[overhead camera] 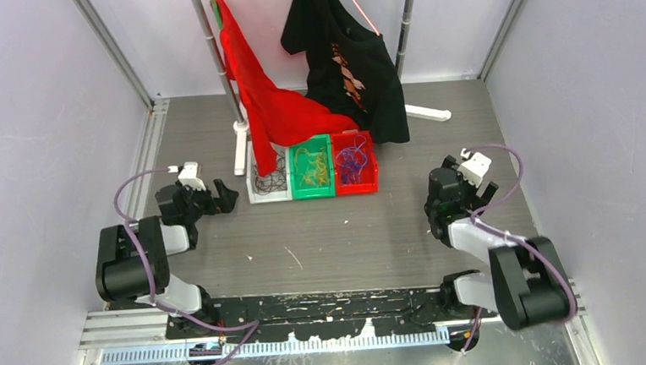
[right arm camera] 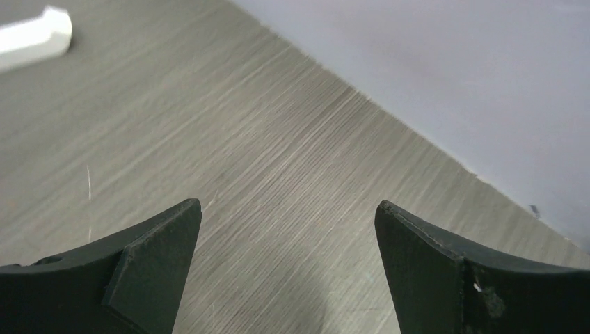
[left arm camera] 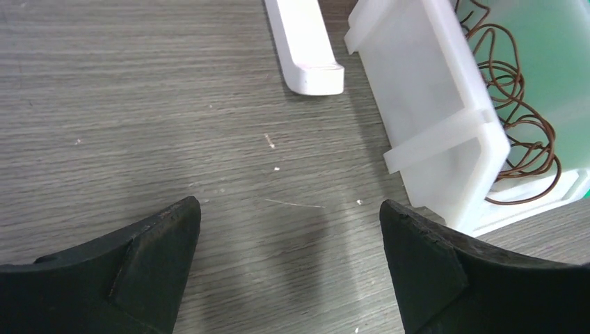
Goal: Untangle the cables
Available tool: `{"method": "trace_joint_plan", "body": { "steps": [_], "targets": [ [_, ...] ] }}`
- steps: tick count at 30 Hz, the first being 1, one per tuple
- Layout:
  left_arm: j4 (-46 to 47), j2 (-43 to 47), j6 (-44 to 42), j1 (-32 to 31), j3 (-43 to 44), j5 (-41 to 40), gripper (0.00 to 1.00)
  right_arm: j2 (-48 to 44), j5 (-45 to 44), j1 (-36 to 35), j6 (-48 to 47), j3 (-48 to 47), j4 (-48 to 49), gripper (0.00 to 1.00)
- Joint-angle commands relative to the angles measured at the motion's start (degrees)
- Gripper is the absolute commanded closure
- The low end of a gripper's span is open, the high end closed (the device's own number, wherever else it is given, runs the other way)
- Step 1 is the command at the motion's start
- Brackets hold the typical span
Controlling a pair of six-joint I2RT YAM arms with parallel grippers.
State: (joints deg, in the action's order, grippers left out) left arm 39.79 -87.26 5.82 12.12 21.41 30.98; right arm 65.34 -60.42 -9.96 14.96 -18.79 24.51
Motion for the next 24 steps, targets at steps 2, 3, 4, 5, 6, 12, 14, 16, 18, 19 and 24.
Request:
{"method": "trace_joint_plan", "body": {
  "steps": [2, 3, 4, 5, 6, 12, 14, 16, 18, 19, 24],
  "targets": [
    [22.6, 1.0, -4.0, -5.7, -6.7, -9.2, 0.0, 11.5, 13.7, 2.6, -6.6, 2.3, 25.9, 0.0],
    [30.9, -1.3, -4.8, -7.5, -8.9, -11.4, 0.01, 12.3, 15.4, 2.6, -7.3, 1.5, 24.3, 0.0],
    [36.7, -4.2, -5.1, -8.9, -10.4, -12.9, 0.0, 12.2, 19.3, 2.8, -6.3, 0.6, 22.3, 0.0],
    [37.1, -5.2, -5.4, -9.7, -10.2, -14.5, 0.01, 13.3, 23.0, 3.1, -5.4, 1.1, 25.3, 0.0],
    [30.8, -3.6, -5.7, -10.0, -8.8, -15.2, 0.01, 16.3, 23.7, 3.2, -6.2, 1.9, 29.1, 0.0],
    [12.3, -1.0, -5.5, -10.1, -0.5, -17.0, 0.01, 23.6, 31.3, 6.0, -6.2, -0.2, 31.2, 0.0],
    [14.0, -1.4, -5.3, -10.1, -0.9, -17.1, 0.0, 23.8, 34.3, 8.2, -4.7, -0.8, 30.4, 0.0],
    [14.0, -1.4, -5.3, -10.1, -1.0, -17.2, 0.01, 23.2, 34.4, 8.2, -4.4, -0.7, 29.8, 0.0],
    [13.7, -1.4, -5.3, -10.1, -0.9, -17.1, 0.01, 23.3, 34.4, 8.2, -4.8, -0.2, 30.8, 0.0],
    [13.9, -1.4, -5.3, -10.1, -1.0, -17.2, 0.01, 23.3, 34.5, 8.2, -4.8, -0.4, 30.5, 0.0],
    [13.9, -1.4, -5.4, -10.1, -1.0, -17.2, 0.01, 23.3, 34.4, 8.1, -4.9, -0.3, 30.9, 0.0]
  ]
}}
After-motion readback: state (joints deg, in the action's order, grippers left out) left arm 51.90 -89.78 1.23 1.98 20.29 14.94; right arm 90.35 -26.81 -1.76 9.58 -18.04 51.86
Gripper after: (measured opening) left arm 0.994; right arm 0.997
